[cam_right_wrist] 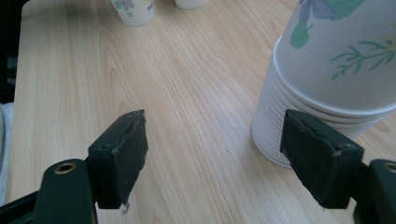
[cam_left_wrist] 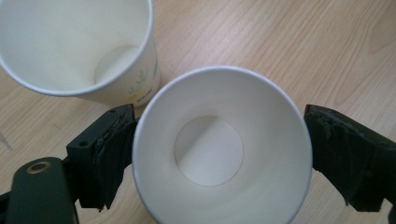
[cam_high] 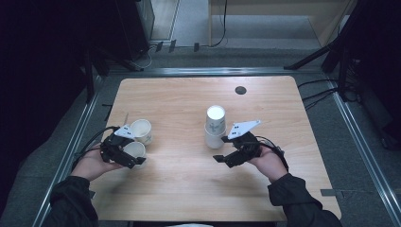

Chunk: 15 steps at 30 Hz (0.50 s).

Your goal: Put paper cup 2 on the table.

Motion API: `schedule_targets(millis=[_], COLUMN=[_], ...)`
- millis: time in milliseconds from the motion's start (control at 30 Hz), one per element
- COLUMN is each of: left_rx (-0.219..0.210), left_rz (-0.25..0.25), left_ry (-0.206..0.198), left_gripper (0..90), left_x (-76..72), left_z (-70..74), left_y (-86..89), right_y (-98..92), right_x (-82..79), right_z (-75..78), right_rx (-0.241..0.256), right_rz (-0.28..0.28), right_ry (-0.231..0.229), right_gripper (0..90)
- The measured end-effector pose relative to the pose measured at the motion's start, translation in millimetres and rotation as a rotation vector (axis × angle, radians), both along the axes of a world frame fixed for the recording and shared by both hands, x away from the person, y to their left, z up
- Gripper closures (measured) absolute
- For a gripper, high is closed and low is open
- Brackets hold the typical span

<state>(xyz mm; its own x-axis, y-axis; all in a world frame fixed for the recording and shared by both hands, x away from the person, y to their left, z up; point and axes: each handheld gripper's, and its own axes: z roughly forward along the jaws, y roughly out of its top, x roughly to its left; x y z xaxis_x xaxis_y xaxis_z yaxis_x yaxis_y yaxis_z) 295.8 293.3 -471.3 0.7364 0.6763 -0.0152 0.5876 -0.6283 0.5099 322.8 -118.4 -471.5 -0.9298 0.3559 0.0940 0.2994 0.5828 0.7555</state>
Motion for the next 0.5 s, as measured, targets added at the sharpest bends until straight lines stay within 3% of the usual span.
schedule_targets(millis=[33,133,267,500], left_rx=[-0.008,0.018,-0.051,-0.121], left_rz=[0.007,0.002,0.011,0.008], left_ry=[0.004,-0.016,-0.031,-0.071], left_gripper=[11.6,11.6,11.3,12.4], left_x=[-0.4,-2.2,-2.3,-6.4], left_z=[2.5,7.3,18.2,34.4], left_y=[0.7,-0.4,2.9,-0.3], right_y=[0.0,0.0,0.3,0.5], right_x=[0.0,-0.3,-0.3,-0.1], right_z=[-0.1,-0.2,-0.4,-1.1], right_rx=[-0.001,-0.002,-0.004,-0.008], right_rz=[0.000,0.001,0.000,0.002], right_ry=[0.000,0.000,0.001,0.002], right_gripper=[23.5,23.5,23.5,23.5])
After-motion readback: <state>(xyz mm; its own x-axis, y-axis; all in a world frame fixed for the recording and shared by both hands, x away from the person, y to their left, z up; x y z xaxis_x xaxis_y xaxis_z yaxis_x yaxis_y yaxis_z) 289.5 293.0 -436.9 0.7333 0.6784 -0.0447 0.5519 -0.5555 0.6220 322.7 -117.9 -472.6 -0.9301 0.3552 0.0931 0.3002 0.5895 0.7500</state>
